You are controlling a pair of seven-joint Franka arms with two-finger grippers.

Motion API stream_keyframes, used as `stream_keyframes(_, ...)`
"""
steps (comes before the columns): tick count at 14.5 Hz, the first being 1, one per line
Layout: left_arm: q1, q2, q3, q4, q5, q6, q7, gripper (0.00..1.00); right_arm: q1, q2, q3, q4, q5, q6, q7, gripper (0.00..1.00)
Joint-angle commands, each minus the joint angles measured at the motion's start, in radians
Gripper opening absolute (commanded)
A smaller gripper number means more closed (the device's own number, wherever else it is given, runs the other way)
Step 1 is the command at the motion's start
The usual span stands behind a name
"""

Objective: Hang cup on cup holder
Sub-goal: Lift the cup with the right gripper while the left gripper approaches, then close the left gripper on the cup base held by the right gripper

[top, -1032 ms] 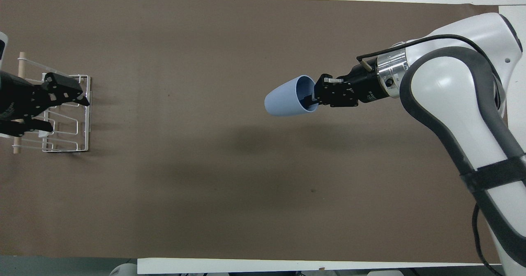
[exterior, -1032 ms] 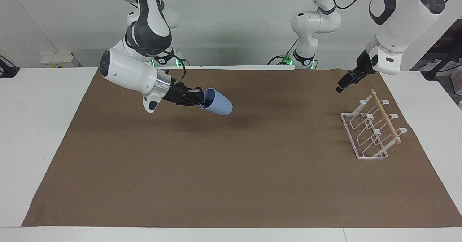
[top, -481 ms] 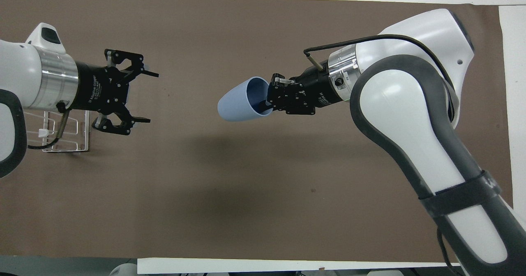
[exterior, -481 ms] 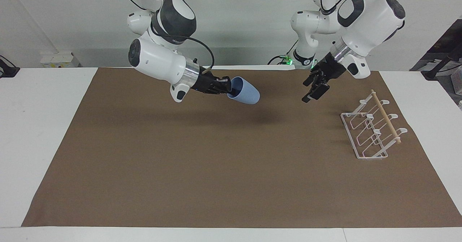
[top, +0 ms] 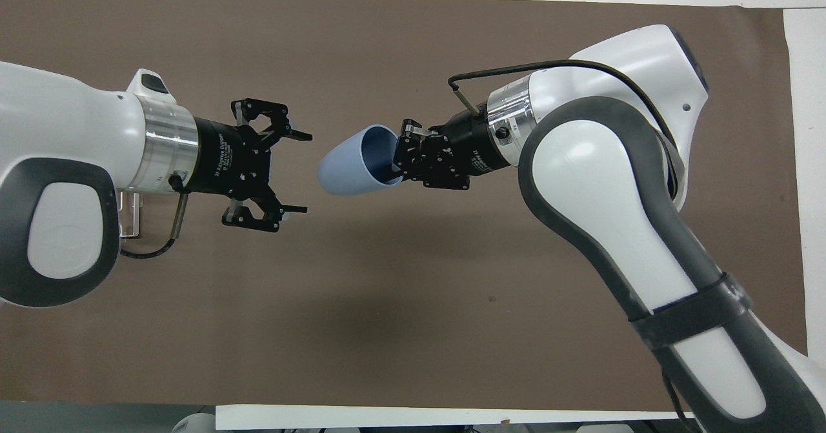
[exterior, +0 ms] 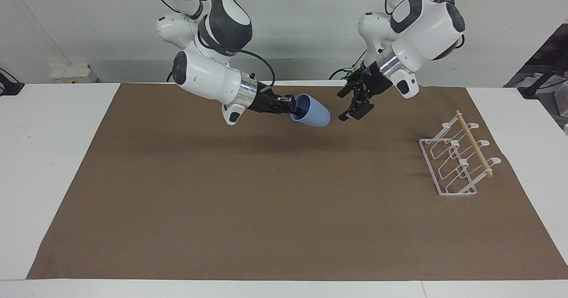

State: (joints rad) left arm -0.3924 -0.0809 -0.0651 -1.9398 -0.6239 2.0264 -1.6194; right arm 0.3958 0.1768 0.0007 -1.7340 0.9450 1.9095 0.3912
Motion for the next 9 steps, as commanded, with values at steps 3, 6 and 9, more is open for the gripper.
stream_keyframes(3, -0.060, 0.013, 0.010, -0.036, -0.037, 0.109, -0.056, 1.00, 0.035, 0.007, -0.004, 0.011, 0.020, 0.034, 0.046, 0.00)
stream_keyframes(6, -0.088, 0.035, 0.010, -0.036, -0.043, 0.146, -0.074, 0.99, 0.051, 0.007, -0.002, 0.013, 0.020, 0.051, 0.069, 0.00)
stream_keyframes(9, -0.085, 0.035, 0.010, -0.033, -0.062, 0.138, -0.088, 0.79, 0.054, 0.007, -0.004, 0.013, 0.020, 0.052, 0.072, 0.00)
